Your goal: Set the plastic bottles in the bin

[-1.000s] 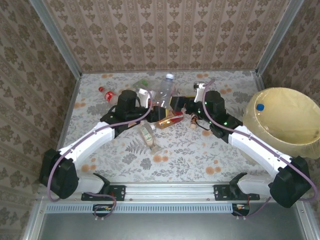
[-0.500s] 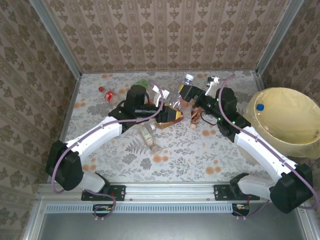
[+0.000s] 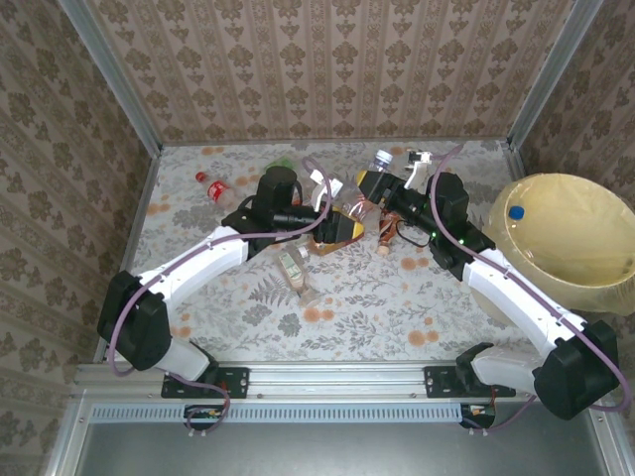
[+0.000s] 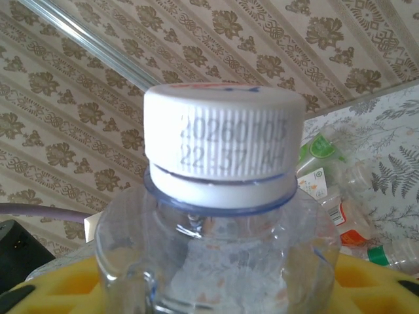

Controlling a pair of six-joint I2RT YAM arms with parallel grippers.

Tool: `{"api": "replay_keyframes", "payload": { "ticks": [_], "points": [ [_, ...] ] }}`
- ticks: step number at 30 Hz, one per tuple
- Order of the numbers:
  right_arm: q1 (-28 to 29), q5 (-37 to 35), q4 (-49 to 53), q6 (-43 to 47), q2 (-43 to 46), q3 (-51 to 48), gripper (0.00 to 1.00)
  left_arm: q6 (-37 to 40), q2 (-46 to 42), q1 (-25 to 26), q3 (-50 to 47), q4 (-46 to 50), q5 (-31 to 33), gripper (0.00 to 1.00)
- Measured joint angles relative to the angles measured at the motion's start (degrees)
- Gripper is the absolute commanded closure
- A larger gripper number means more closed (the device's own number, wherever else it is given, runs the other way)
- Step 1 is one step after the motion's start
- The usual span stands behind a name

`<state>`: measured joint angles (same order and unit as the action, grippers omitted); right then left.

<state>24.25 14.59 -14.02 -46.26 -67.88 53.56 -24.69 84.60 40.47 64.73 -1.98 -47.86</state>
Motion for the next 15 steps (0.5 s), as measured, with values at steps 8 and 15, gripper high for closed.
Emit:
{"api": "replay_keyframes", "payload": {
  "ticks": [8, 15],
  "points": [
    [-0.31, -0.83, 1.27, 1.44, 0.37, 0.00, 0.57, 1.01, 0.50, 0.07, 1.40, 1.77, -0.33, 0.13],
    [-4.59, -2.21, 9.11, 4.59, 3.17, 1.40, 0.58, 3.13, -0.13, 0.07, 2.45, 4.57, 1.79, 0.05]
  ]
}}
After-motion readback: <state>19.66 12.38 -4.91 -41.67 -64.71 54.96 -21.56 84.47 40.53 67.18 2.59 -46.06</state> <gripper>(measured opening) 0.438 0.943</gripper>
